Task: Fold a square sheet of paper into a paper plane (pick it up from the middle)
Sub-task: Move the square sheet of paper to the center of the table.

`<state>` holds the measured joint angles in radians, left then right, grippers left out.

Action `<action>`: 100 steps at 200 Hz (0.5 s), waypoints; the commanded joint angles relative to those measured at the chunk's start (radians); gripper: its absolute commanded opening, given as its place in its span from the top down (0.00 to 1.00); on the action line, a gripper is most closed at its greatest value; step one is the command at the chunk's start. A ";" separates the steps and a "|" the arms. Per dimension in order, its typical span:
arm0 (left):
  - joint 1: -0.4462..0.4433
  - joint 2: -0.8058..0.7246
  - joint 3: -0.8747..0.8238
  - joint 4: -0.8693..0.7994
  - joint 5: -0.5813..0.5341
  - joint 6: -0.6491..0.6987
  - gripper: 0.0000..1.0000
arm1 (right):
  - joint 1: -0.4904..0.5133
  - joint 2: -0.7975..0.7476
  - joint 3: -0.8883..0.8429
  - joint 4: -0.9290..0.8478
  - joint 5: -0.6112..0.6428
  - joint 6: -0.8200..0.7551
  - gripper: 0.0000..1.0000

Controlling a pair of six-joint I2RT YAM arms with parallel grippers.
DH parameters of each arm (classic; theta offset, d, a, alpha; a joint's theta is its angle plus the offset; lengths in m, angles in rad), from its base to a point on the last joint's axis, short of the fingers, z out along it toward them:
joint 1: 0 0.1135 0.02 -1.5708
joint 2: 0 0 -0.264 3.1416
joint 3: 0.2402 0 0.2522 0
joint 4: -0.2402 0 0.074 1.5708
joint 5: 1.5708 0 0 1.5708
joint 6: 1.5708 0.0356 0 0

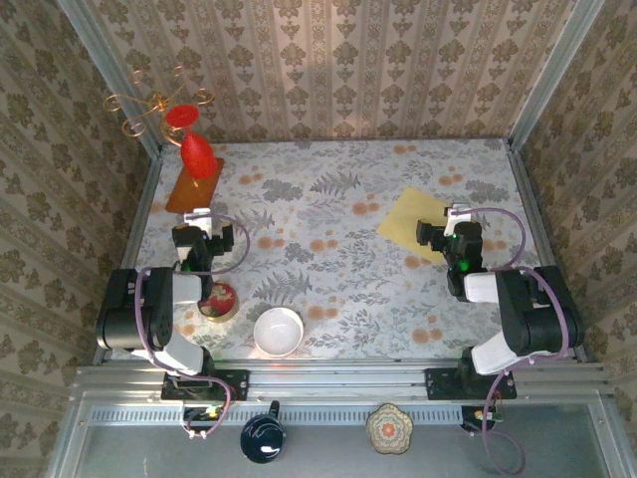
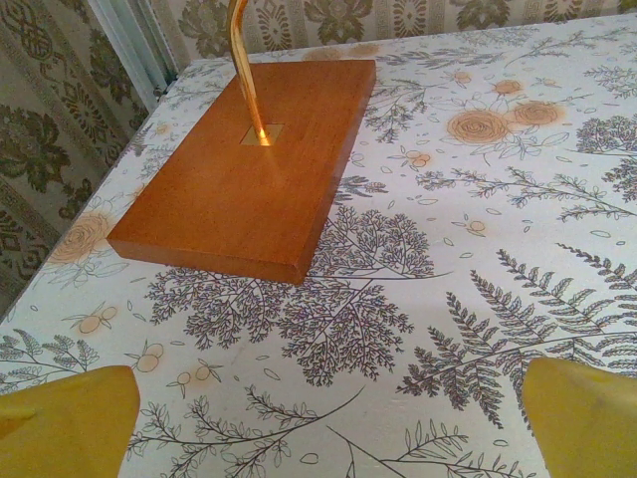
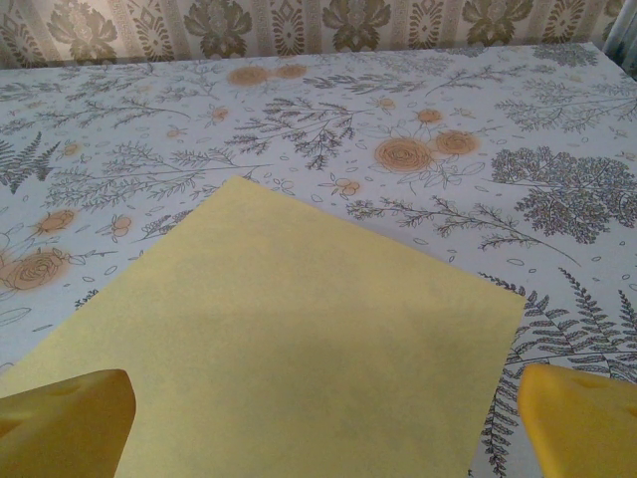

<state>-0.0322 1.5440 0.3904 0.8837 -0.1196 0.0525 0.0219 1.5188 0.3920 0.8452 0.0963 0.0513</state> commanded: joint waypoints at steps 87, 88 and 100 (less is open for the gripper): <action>-0.016 0.001 -0.004 0.033 0.023 0.015 0.00 | -0.003 0.002 0.011 0.009 -0.014 -0.016 0.00; -0.016 0.000 -0.004 0.033 0.022 0.016 0.00 | -0.002 0.000 0.010 0.009 -0.014 -0.016 0.00; -0.026 -0.014 -0.010 0.029 0.007 0.022 0.00 | -0.002 -0.032 0.005 -0.001 -0.007 -0.013 0.00</action>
<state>-0.0399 1.5440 0.3904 0.8841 -0.1089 0.0532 0.0219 1.5185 0.3920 0.8455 0.0963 0.0513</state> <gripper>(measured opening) 0.999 0.999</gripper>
